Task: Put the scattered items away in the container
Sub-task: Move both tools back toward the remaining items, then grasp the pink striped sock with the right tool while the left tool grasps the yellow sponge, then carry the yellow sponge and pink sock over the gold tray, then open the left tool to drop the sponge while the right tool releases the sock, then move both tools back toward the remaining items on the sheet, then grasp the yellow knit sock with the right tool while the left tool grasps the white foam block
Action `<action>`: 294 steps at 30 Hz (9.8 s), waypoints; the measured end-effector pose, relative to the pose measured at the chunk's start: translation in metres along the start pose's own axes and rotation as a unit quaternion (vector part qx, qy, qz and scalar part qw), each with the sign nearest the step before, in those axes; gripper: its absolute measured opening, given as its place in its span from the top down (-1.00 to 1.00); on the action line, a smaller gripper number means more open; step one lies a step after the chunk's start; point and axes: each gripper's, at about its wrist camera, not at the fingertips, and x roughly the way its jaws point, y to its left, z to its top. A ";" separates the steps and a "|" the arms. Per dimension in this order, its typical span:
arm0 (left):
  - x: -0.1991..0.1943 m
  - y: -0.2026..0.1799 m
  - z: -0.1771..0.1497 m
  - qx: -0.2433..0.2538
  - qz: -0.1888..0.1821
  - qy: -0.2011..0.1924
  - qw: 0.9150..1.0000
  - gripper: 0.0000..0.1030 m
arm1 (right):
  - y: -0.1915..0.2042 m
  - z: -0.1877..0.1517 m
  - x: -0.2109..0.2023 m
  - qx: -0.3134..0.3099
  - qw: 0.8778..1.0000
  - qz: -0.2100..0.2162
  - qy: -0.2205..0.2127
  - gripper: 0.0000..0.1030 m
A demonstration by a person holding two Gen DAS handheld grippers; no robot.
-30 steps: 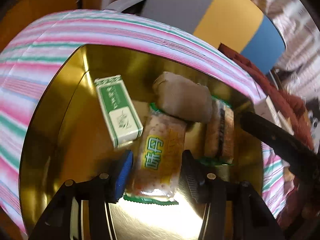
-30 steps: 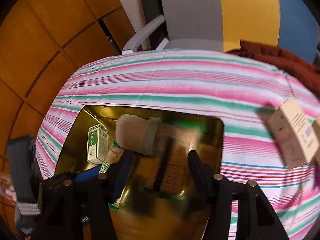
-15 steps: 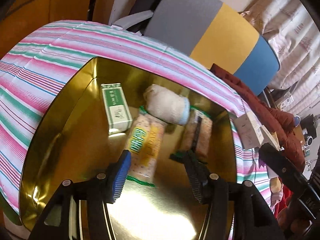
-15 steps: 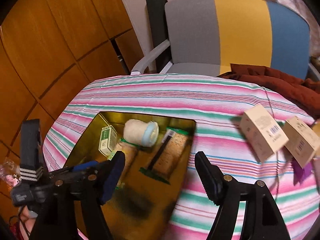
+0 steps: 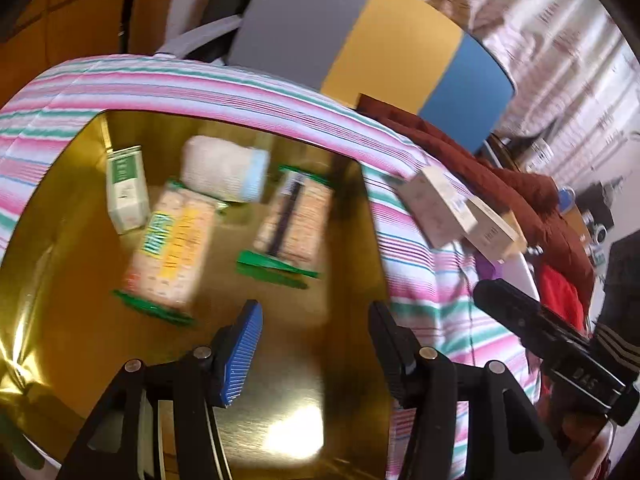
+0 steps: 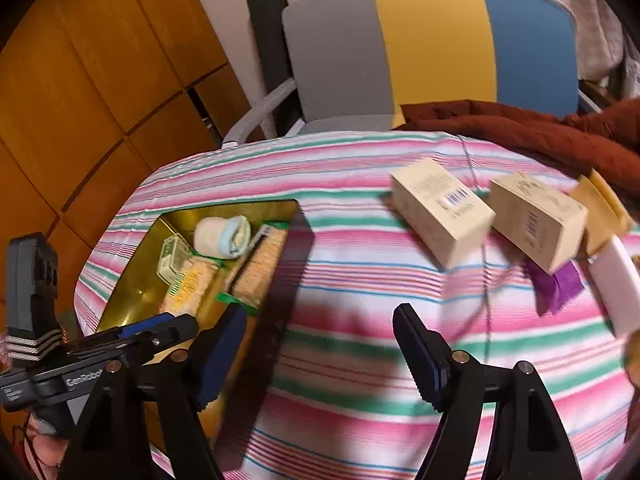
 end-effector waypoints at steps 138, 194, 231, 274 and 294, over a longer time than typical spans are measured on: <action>0.123 -0.244 -0.093 0.237 -0.126 0.085 0.960 0.20 | -0.313 -0.075 -0.107 0.349 0.931 -0.083 -0.064 0.28; -0.045 0.134 0.001 -0.054 -0.005 -0.054 0.997 0.19 | 0.102 0.008 0.051 0.051 0.978 0.190 0.072 0.31; -0.050 0.120 0.020 -0.082 0.038 -0.081 0.993 -0.10 | 0.099 0.006 0.063 0.050 0.986 0.154 0.031 -0.69; 0.026 -0.140 -0.058 0.154 -0.082 0.045 0.984 -0.11 | -0.272 -0.023 -0.053 0.212 0.970 -0.117 -0.007 -0.85; 0.092 -0.222 -0.053 0.184 -0.115 0.101 0.971 -0.10 | -0.320 -0.014 -0.045 0.275 0.958 -0.074 -0.022 0.24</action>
